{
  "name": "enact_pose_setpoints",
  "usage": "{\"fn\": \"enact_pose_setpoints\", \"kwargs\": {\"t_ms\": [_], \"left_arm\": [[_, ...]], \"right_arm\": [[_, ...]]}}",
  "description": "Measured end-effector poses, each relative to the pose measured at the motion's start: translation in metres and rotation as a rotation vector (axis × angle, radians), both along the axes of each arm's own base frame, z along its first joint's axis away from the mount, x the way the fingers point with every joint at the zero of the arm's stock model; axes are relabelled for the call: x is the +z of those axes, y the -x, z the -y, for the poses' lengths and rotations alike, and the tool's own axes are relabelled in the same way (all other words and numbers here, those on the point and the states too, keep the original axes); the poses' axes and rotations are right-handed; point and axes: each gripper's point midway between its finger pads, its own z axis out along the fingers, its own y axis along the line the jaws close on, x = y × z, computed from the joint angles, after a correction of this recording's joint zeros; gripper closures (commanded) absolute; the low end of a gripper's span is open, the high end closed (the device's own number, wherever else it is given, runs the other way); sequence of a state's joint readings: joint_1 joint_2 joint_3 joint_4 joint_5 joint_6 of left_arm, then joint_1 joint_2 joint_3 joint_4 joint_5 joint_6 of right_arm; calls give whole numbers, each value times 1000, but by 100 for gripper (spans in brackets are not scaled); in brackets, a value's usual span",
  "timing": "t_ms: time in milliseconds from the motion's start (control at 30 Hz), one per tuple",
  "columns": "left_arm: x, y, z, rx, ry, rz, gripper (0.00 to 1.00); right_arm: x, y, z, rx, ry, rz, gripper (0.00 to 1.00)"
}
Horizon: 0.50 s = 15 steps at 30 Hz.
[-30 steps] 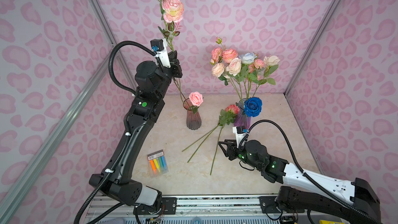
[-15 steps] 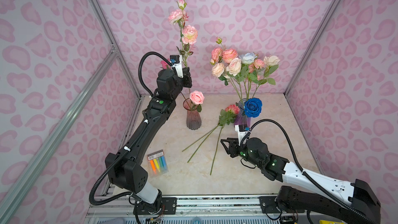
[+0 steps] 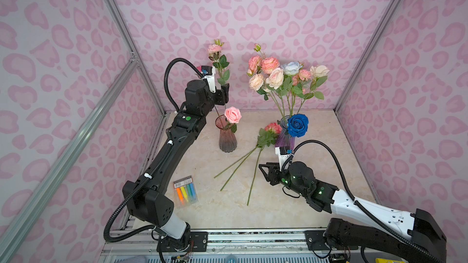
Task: Arrange the flowers into the vase
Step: 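Lower the pale pink rose spray stem into the red vase with the left gripper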
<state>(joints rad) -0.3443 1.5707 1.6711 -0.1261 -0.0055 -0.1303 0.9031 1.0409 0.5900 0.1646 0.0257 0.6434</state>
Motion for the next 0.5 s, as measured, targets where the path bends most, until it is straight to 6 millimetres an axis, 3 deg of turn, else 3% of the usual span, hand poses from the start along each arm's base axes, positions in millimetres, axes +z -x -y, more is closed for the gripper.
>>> {"fn": "enact_pose_setpoints", "kwargs": {"t_ms": [267, 433, 500], "left_arm": [[12, 53, -29, 58, 12, 1, 25], [22, 104, -54, 99, 44, 39, 33], [15, 127, -69, 138, 79, 52, 38]], "right_arm": [[11, -4, -4, 6, -12, 20, 52], [21, -5, -1, -1, -12, 42, 52], [29, -6, 6, -26, -9, 56, 53]]}}
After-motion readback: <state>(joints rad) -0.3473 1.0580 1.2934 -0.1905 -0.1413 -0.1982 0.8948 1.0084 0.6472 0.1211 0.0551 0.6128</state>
